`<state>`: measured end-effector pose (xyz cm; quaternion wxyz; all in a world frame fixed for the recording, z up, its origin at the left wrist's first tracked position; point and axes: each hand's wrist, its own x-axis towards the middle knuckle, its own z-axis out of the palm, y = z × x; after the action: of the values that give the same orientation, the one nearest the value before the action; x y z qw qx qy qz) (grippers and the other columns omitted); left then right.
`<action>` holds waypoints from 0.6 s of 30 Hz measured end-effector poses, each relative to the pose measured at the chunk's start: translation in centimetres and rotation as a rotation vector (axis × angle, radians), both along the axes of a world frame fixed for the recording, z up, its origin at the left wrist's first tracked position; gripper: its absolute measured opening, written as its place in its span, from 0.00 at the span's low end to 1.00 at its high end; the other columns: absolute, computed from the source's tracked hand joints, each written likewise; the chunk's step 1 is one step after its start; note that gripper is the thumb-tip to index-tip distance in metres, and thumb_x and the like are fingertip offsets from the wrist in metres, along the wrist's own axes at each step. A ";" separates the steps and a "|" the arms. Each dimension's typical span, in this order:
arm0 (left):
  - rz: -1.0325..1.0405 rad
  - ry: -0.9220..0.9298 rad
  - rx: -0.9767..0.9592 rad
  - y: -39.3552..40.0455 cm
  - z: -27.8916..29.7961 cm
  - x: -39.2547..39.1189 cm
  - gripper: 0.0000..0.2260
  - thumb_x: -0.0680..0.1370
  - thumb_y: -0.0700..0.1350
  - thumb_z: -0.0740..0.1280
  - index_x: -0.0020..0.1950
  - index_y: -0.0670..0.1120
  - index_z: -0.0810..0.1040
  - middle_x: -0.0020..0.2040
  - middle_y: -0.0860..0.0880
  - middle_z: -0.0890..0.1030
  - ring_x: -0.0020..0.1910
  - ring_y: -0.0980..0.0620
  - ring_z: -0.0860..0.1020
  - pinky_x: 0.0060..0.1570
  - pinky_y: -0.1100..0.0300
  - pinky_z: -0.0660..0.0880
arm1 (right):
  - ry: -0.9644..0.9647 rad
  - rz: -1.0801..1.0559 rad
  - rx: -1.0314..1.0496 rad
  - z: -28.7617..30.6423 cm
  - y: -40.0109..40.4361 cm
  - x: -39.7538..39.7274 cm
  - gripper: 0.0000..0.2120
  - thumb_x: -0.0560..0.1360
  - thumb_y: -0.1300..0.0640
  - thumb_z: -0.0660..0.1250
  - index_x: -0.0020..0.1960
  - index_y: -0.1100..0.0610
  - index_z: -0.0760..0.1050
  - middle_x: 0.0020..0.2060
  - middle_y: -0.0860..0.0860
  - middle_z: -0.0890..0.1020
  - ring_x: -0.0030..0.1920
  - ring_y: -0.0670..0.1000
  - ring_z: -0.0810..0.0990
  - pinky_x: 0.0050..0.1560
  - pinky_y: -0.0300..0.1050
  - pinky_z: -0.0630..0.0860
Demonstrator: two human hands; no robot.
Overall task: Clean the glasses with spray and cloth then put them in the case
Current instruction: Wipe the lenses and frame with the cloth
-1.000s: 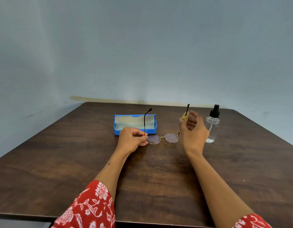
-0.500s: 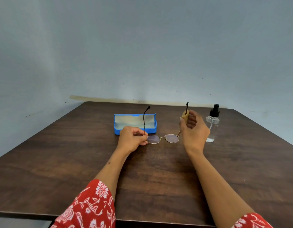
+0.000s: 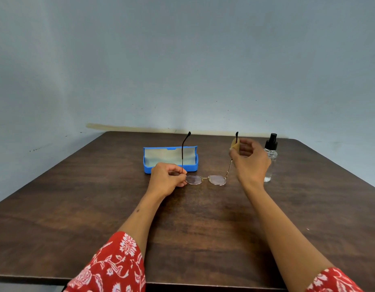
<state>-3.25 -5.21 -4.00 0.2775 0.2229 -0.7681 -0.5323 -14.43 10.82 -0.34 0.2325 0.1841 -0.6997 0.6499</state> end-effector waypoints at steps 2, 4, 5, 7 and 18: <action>0.000 -0.005 -0.005 0.0 0.0 0.0 0.04 0.71 0.33 0.71 0.44 0.40 0.82 0.35 0.45 0.83 0.32 0.53 0.83 0.35 0.66 0.80 | -0.044 -0.012 0.081 -0.7 0.3 -0.1 0.05 0.71 0.57 0.70 0.46 0.56 0.79 0.35 0.48 0.82 0.35 0.40 0.78 0.33 0.20 0.67; -0.002 0.003 -0.002 0.0 0.0 0.0 0.04 0.71 0.33 0.71 0.44 0.39 0.82 0.35 0.45 0.83 0.32 0.54 0.83 0.35 0.66 0.80 | -0.108 -0.009 0.160 -1.5 0.5 -0.3 0.06 0.70 0.56 0.70 0.46 0.56 0.80 0.35 0.48 0.82 0.34 0.42 0.78 0.32 0.22 0.68; -0.001 0.005 0.000 0.0 0.0 0.0 0.04 0.71 0.32 0.71 0.44 0.39 0.82 0.35 0.45 0.83 0.31 0.54 0.83 0.34 0.66 0.79 | -0.126 -0.005 0.183 -1.7 0.6 -0.4 0.07 0.69 0.56 0.71 0.47 0.56 0.80 0.35 0.49 0.82 0.34 0.42 0.78 0.31 0.23 0.68; -0.001 0.004 -0.003 0.1 0.0 0.1 0.04 0.71 0.32 0.71 0.44 0.39 0.82 0.34 0.44 0.83 0.31 0.54 0.82 0.34 0.66 0.79 | -0.100 -0.007 0.172 -1.1 0.5 -0.5 0.08 0.70 0.56 0.71 0.47 0.56 0.79 0.35 0.48 0.82 0.34 0.42 0.78 0.32 0.21 0.67; -0.009 0.013 -0.005 0.0 0.0 0.1 0.04 0.71 0.32 0.71 0.43 0.39 0.82 0.34 0.43 0.83 0.30 0.54 0.82 0.34 0.66 0.79 | -0.106 0.013 0.207 -1.2 0.4 -0.6 0.07 0.70 0.56 0.70 0.48 0.55 0.79 0.36 0.48 0.82 0.38 0.47 0.81 0.38 0.38 0.74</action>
<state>-3.11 -5.19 -3.99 0.2806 0.2152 -0.7685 -0.5333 -15.08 11.22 -1.53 0.1706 0.1768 -0.7731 0.5847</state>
